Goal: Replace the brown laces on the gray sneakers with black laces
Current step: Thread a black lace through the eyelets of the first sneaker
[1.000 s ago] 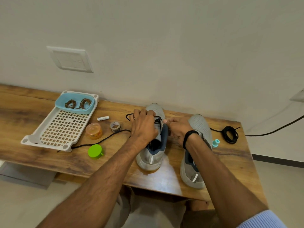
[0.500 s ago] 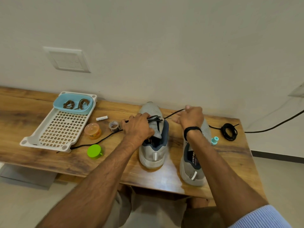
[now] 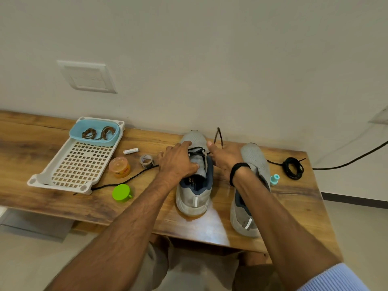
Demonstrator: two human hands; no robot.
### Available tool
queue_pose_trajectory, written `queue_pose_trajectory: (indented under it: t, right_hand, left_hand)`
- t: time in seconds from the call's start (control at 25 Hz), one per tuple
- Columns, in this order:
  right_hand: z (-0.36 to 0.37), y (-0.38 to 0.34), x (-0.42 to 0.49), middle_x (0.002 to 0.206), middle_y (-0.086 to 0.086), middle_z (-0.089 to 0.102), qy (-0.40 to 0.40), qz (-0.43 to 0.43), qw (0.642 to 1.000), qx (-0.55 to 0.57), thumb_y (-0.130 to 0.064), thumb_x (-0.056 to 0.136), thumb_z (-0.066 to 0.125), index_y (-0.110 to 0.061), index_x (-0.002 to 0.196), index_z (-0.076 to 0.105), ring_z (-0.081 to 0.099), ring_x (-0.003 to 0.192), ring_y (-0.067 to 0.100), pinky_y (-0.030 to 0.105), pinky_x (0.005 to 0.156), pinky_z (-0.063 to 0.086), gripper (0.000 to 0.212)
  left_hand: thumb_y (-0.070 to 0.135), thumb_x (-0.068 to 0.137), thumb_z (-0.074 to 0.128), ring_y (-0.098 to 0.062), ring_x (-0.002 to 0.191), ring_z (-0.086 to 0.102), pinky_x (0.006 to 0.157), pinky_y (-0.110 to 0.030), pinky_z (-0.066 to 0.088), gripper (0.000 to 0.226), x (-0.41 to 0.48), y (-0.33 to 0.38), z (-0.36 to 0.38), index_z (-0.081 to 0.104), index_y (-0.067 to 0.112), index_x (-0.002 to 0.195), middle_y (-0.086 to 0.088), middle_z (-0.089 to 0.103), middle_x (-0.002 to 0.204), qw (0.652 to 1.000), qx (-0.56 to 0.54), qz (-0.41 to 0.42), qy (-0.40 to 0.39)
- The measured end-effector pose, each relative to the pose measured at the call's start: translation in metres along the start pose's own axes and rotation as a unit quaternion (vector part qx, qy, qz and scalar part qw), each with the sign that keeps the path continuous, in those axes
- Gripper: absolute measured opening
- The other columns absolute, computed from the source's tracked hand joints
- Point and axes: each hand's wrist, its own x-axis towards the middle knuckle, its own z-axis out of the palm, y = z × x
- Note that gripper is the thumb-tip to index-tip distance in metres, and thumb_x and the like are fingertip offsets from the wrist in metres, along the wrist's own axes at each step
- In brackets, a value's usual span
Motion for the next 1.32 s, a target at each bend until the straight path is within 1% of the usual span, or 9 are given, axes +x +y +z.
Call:
queue_pose_trajectory:
  t: [0.16,0.36,0.52,0.64,0.72,0.84,1.0,1.24,1.32]
  right_hand:
    - [0.004,0.003,0.007,0.061,0.006,0.060,0.026,-0.049,0.996,-0.067,-0.027,0.080,0.079,-0.008,0.062,0.060,0.059,0.061,0.023,0.043,0.067,0.058,0.032]
    - [-0.005,-0.003,0.008,0.079,0.011,0.073,0.111,-0.064,0.988,-0.082,-0.032,0.082,0.076,-0.016,0.066,0.058,0.071,0.079,0.028,0.045,0.078,0.059,0.029]
    - [-0.038,-0.025,0.001,0.092,0.001,0.069,0.331,-0.099,0.938,0.026,-0.027,0.092,0.066,-0.008,0.091,0.066,0.064,0.086,0.014,0.022,0.077,0.049,0.019]
    - [-0.065,-0.036,-0.001,0.094,-0.002,0.060,0.460,-0.133,0.872,0.105,-0.026,0.096,0.060,-0.004,0.106,0.061,0.055,0.086,0.008,0.014,0.069,0.038,0.023]
    - [-0.064,-0.035,0.005,0.093,-0.003,0.065,0.418,-0.131,0.887,0.146,-0.035,0.093,0.063,-0.010,0.105,0.061,0.063,0.085,0.012,0.020,0.077,0.049,0.028]
    - [-0.047,-0.021,0.014,0.096,0.009,0.072,0.226,-0.046,0.970,0.076,-0.057,0.078,0.070,-0.011,0.100,0.064,0.071,0.088,0.028,0.043,0.085,0.058,0.052]
    - [-0.012,-0.004,-0.006,0.081,0.011,0.072,-0.036,0.029,0.998,-0.047,-0.038,0.081,0.077,-0.002,0.084,0.069,0.070,0.072,0.026,0.037,0.072,0.060,0.037]
    - [-0.002,-0.006,-0.008,0.068,0.007,0.060,0.068,0.053,0.992,0.092,0.001,0.083,0.069,-0.006,0.068,0.060,0.060,0.071,0.022,0.041,0.082,0.057,0.019]
    - [-0.009,-0.009,-0.009,0.070,0.008,0.065,0.134,0.029,0.988,0.069,-0.002,0.081,0.068,-0.003,0.073,0.067,0.065,0.070,0.024,0.044,0.080,0.058,0.009]
  left_hand:
    - [0.047,0.075,0.076,-0.032,0.136,0.033,0.108,-0.050,0.034,0.101,-0.001,0.000,0.000,0.017,0.027,0.154,-0.005,0.038,0.150,0.999,-0.031,-0.011,0.003]
    - [0.022,0.085,0.072,-0.043,0.142,0.018,0.115,-0.050,0.023,0.103,-0.003,0.000,0.001,-0.002,0.020,0.156,-0.022,0.015,0.155,0.978,-0.165,-0.129,-0.024]
    - [0.010,0.087,0.063,-0.047,0.142,0.016,0.117,-0.051,0.019,0.100,-0.003,-0.003,0.003,-0.009,0.018,0.156,-0.028,0.016,0.152,0.973,-0.178,-0.147,-0.030]
    - [0.009,0.088,0.066,-0.043,0.137,0.029,0.108,-0.043,0.033,0.105,-0.005,-0.002,-0.002,-0.013,0.018,0.155,-0.027,0.018,0.152,0.968,-0.198,-0.154,-0.030]
    - [0.008,0.089,0.064,-0.039,0.129,0.042,0.092,-0.033,0.039,0.103,-0.006,-0.001,-0.003,-0.014,0.015,0.155,-0.027,0.028,0.148,0.966,-0.213,-0.145,-0.036]
    - [0.008,0.090,0.060,-0.036,0.113,0.056,0.079,-0.032,0.041,0.098,-0.007,-0.001,-0.005,-0.014,0.010,0.154,-0.025,0.053,0.129,0.964,-0.230,-0.126,-0.034]
    - [0.010,0.092,0.059,-0.034,0.106,0.060,0.075,-0.029,0.040,0.094,-0.012,0.004,-0.008,-0.012,0.005,0.154,-0.020,0.061,0.118,0.969,-0.215,-0.114,-0.026]
    - [0.007,0.091,0.057,-0.034,0.105,0.061,0.074,-0.030,0.041,0.093,-0.012,0.005,-0.007,-0.012,0.005,0.154,-0.021,0.062,0.116,0.973,-0.203,-0.110,-0.029]
    - [0.005,0.091,0.056,-0.035,0.108,0.060,0.074,-0.030,0.040,0.090,-0.013,0.006,-0.008,-0.009,0.005,0.154,-0.021,0.061,0.118,0.974,-0.196,-0.114,-0.027]
